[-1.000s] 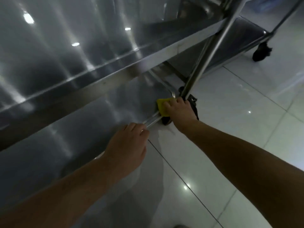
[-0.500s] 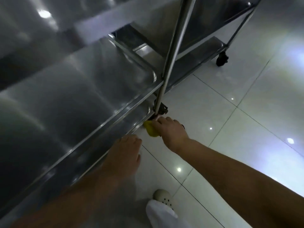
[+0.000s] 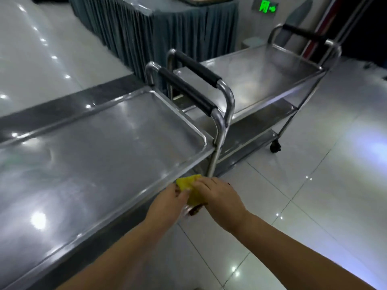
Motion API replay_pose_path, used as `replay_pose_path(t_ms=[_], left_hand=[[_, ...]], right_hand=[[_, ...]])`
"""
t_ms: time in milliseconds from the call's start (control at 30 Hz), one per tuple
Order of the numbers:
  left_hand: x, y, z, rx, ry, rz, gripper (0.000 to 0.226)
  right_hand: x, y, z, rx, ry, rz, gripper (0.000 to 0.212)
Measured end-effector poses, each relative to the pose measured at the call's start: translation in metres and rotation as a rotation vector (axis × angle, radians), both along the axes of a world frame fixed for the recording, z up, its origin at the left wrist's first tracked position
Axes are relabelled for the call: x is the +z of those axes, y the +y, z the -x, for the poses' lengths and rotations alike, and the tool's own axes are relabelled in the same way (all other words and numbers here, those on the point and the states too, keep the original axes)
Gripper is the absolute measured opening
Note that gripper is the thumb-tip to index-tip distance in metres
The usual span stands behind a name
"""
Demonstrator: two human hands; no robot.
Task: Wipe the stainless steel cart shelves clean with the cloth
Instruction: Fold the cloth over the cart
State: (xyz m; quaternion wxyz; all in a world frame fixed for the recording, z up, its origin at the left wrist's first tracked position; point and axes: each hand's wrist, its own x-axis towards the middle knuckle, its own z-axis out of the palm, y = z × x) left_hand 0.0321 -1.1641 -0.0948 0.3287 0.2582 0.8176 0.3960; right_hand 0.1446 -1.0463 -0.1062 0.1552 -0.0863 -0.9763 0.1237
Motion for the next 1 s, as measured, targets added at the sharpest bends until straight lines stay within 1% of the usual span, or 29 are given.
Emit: replay_pose_path(t_ms=[33, 67, 133, 167, 200, 267, 333, 400, 467, 533, 600, 633, 700, 733, 767, 800, 833, 933, 1000], left_hand=[[0.024, 0.004, 0.002, 0.046, -0.058, -0.072, 0.012], [0.045, 0.007, 0.005, 0.094, -0.094, -0.121, 0.013], [0.084, 0.01, 0.012, 0.213, -0.155, -0.195, 0.009], [0.102, 0.011, 0.016, 0.269, -0.172, -0.241, 0.014], [0.118, 0.01, 0.022, 0.317, -0.158, -0.279, 0.018], [0.146, 0.004, 0.033, 0.364, -0.033, -0.276, 0.018], [0.171, -0.007, 0.041, 0.376, 0.067, -0.29, 0.014], [0.192, -0.024, 0.049, 0.399, 0.154, -0.302, 0.015], [0.209, -0.044, 0.057, 0.418, 0.218, -0.302, 0.018], [0.223, -0.07, 0.065, 0.458, 0.229, -0.347, 0.018], [0.233, -0.099, 0.071, 0.513, 0.217, -0.38, 0.021], [0.237, -0.114, 0.072, 0.531, 0.207, -0.384, 0.024], [0.244, -0.144, 0.075, 0.537, 0.194, -0.376, 0.025], [0.246, -0.159, 0.076, 0.544, 0.186, -0.369, 0.025], [0.247, -0.175, 0.076, 0.559, 0.176, -0.37, 0.025], [0.247, -0.192, 0.076, 0.584, 0.167, -0.374, 0.026], [0.247, -0.206, 0.076, 0.611, 0.158, -0.385, 0.028], [0.243, -0.248, 0.079, 0.763, 0.162, -0.439, 0.023], [0.238, -0.276, 0.084, 0.88, 0.153, -0.469, 0.018]], right_hand=[[0.021, 0.001, 0.006, 0.029, 0.053, -0.024, 0.04], [0.041, 0.003, 0.012, 0.047, 0.096, -0.043, 0.036], [0.071, 0.008, 0.026, 0.085, 0.18, -0.083, 0.037], [0.082, 0.011, 0.032, 0.118, 0.201, -0.087, 0.04], [0.092, 0.012, 0.038, 0.157, 0.198, -0.071, 0.049], [0.11, 0.015, 0.049, 0.242, 0.171, -0.047, 0.067], [0.128, 0.013, 0.059, 0.294, 0.182, -0.016, 0.071], [0.145, 0.009, 0.072, 0.308, 0.263, 0.039, 0.067], [0.16, 0.002, 0.087, 0.268, 0.367, 0.124, 0.057], [0.173, -0.007, 0.107, 0.225, 0.399, 0.23, 0.047], [0.186, -0.022, 0.127, 0.197, 0.335, 0.403, 0.043], [0.194, -0.033, 0.137, 0.212, 0.263, 0.522, 0.045], [0.214, -0.061, 0.154, 0.287, 0.046, 0.789, 0.052], [0.224, -0.077, 0.162, 0.334, -0.07, 0.902, 0.048], [0.23, -0.093, 0.169, 0.387, -0.159, 0.974, 0.034], [0.235, -0.11, 0.176, 0.42, -0.215, 0.989, 0.017], [0.239, -0.125, 0.181, 0.436, -0.224, 0.991, 0.006], [0.25, -0.174, 0.198, 0.462, -0.229, 1.028, 0.013], [0.26, -0.208, 0.209, 0.488, -0.226, 0.993, 0.014]])
